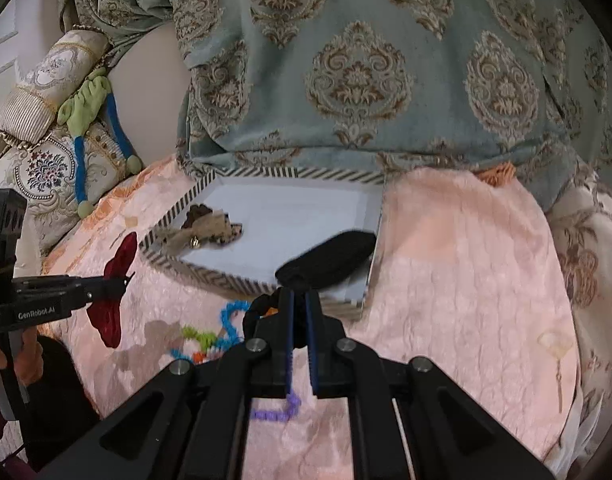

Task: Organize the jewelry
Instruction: 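Carry the red bow and black scrunchie into the box and open both tools, then withdraw both tools from the box toward the bead bracelets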

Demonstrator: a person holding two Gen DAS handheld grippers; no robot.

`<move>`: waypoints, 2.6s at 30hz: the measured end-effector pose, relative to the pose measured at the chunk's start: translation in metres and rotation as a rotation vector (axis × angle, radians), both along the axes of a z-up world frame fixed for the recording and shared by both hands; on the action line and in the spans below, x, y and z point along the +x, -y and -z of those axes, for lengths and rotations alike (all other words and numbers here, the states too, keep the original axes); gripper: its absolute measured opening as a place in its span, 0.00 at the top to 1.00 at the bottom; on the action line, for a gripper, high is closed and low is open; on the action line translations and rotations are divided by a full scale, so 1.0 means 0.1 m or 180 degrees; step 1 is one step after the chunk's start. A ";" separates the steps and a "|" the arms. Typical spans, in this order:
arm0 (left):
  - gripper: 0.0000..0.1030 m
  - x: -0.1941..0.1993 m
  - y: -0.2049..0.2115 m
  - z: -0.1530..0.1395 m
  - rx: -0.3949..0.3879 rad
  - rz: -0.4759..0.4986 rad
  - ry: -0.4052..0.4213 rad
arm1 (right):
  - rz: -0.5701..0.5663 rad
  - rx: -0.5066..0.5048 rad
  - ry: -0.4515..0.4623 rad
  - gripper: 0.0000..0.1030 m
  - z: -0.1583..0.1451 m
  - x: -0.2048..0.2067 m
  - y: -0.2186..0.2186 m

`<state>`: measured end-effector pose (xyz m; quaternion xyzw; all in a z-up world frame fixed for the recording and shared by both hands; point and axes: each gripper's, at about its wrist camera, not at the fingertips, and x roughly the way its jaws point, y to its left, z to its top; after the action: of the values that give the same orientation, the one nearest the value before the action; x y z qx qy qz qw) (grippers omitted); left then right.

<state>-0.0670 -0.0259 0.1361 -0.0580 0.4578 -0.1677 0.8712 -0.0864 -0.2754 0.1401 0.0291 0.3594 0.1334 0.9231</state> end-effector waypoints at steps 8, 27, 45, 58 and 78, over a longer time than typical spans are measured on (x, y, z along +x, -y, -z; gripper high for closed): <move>1.00 0.46 0.02 -0.03 0.0238 -0.0127 0.0146 | 0.0047 -0.0013 0.0005 0.95 0.00 0.42 -0.03; 1.00 1.71 -0.01 0.40 0.0465 -0.0324 -0.0007 | 0.0028 -0.0091 -0.0261 0.95 0.38 1.58 -0.22; 0.81 1.86 0.08 0.62 0.0573 -0.0378 -0.0134 | 0.0183 -0.0266 -0.0442 0.68 0.66 1.69 -0.13; 0.81 0.99 0.00 0.17 0.0645 -0.0348 0.0098 | 0.0179 -0.0173 -0.0198 0.56 0.20 0.92 -0.11; 0.81 0.08 0.00 0.20 0.0718 -0.0265 0.0117 | 0.0215 -0.0150 -0.0356 0.51 0.38 0.07 -0.02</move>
<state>-0.0586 -0.0260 0.1156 0.0245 0.4549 -0.0799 0.8866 -0.0798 -0.2733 0.1018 0.0269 0.4124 0.0918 0.9060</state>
